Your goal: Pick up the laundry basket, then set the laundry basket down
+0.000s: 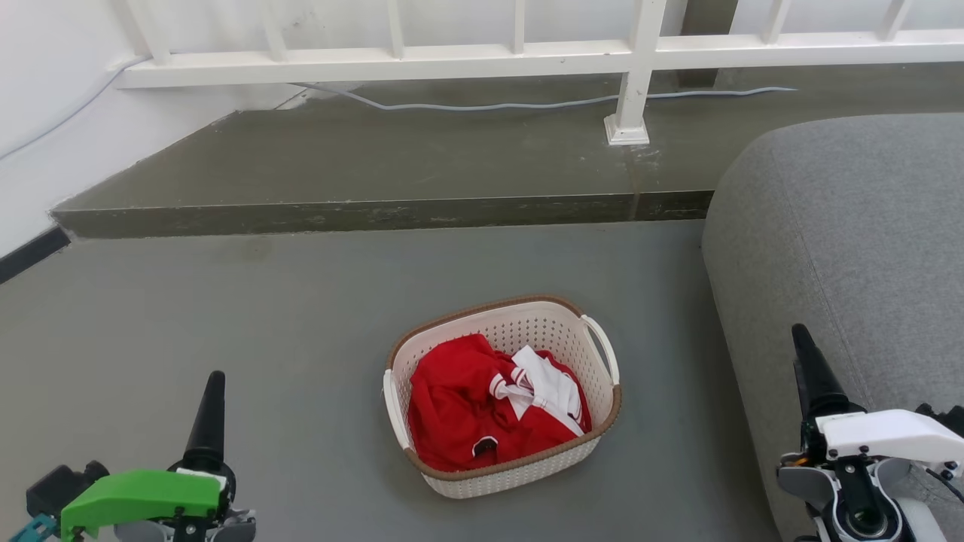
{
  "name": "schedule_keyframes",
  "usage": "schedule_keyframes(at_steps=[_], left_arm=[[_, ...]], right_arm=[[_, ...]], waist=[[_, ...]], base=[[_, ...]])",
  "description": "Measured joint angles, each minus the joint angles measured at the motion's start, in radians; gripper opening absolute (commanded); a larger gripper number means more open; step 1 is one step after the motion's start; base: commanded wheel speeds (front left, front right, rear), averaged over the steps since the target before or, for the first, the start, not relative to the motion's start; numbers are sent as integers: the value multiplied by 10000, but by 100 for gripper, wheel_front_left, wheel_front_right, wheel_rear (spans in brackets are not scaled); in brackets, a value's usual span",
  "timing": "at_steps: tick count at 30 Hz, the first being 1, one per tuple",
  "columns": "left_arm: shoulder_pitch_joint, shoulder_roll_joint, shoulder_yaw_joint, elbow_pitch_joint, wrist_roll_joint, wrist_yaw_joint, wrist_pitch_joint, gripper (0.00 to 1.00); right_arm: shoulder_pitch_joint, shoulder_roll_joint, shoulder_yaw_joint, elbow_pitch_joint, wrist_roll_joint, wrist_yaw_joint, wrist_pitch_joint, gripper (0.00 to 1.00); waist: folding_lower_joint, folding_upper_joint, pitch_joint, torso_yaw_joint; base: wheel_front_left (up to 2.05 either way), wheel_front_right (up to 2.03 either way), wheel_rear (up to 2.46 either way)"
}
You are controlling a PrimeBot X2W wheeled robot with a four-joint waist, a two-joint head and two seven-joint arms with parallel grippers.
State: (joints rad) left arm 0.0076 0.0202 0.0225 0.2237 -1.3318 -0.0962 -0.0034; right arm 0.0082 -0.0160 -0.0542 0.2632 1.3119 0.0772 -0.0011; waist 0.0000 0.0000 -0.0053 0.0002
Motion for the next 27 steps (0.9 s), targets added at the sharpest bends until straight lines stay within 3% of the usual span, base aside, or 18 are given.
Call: schedule_keyframes(at_steps=[16, 27], left_arm=[[158, 326, -692, -740, 3731, 543, -562, 100], [353, 359, -1185, -1062, 5710, 803, -920, 100]], right_arm=[[36, -159, 976, -385, -3204, -470, -525, 100], [242, -163, 1446, -477, -4847, -782, -886, 100]], waist=[[0, 0, 5, 1], [0, 0, 18, -10]], base=[[0, 0, 0], [0, 0, 0]])
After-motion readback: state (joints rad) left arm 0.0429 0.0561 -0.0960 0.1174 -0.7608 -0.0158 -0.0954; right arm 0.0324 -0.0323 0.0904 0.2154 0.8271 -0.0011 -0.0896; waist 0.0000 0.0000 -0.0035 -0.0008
